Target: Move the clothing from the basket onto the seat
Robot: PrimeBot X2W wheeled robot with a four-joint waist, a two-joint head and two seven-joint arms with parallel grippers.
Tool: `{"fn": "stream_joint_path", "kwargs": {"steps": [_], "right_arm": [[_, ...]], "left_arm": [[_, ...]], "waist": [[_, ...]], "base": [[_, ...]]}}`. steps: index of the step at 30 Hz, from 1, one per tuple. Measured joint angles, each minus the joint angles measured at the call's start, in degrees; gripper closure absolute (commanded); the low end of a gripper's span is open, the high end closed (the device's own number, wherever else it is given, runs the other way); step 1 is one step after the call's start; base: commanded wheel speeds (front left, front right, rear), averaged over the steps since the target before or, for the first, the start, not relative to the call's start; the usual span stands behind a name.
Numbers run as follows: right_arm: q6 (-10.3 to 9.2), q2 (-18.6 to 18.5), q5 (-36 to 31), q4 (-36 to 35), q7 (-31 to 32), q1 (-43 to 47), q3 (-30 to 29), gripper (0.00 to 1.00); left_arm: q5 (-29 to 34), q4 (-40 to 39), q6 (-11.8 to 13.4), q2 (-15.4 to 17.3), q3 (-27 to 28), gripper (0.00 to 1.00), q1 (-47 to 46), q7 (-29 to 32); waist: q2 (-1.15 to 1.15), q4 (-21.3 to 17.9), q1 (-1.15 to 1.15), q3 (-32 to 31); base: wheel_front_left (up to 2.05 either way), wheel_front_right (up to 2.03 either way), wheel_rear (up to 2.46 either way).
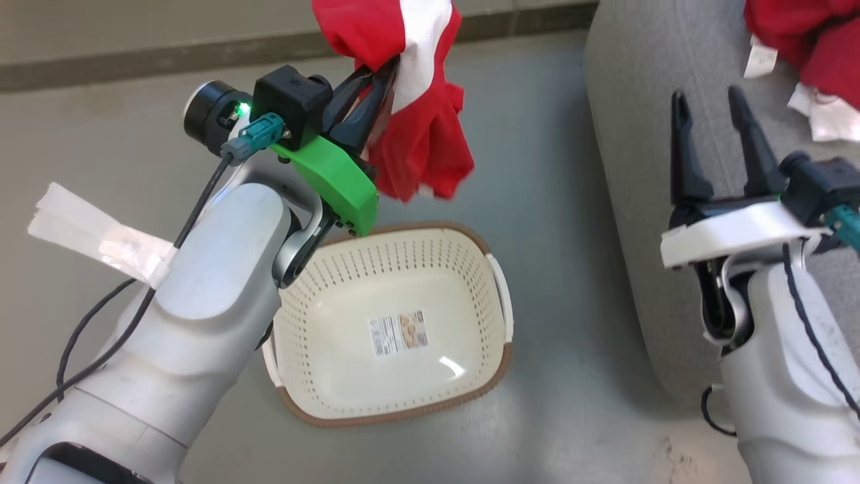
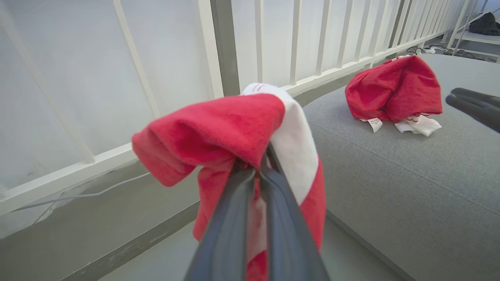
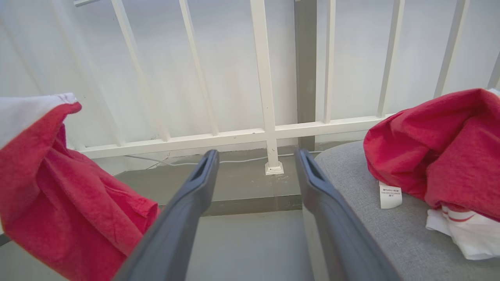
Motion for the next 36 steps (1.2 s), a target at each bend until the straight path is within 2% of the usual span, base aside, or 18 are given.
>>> {"fn": "stream_joint_path", "kwargs": {"steps": [13, 18, 27, 36], "right_arm": [[0.19, 0.05, 0.37, 4.63, 0.01, 8.10, 2.18, 0.00], [0.52, 0.24, 1.00, 6.34, 0.01, 10.77, 3.85, 0.00], [1.01, 0.41, 1.52, 7.42, 0.02, 13.71, 8.33, 0.00], [2.02, 0.38, 2.10, 8.27, 0.03, 13.45, 14.93, 0.00]], "left_arm": [[-3.34, 0.59, 0.00, 0.46, -2.68, 1.00, 2.74, 2.19], [-4.02, 0.86, -0.01, 1.41, -3.32, 1.00, 5.00, 2.91], [-6.47, 0.29, -0.01, 1.26, -3.48, 1.00, 7.36, 5.12], [-6.94, -3.19, -0.01, -1.40, -3.99, 1.00, 7.35, 6.99]], "waist": [[0.00, 2.52, 0.00, -10.66], [0.00, 3.21, 0.00, -14.81], [0.00, 3.73, 0.00, -21.62], [0.00, 5.36, 0.00, -23.42]], "base": [[0.00, 0.00, 0.00], [0.00, 0.00, 0.00], [0.00, 0.00, 0.00], [0.00, 0.00, 0.00]]}}
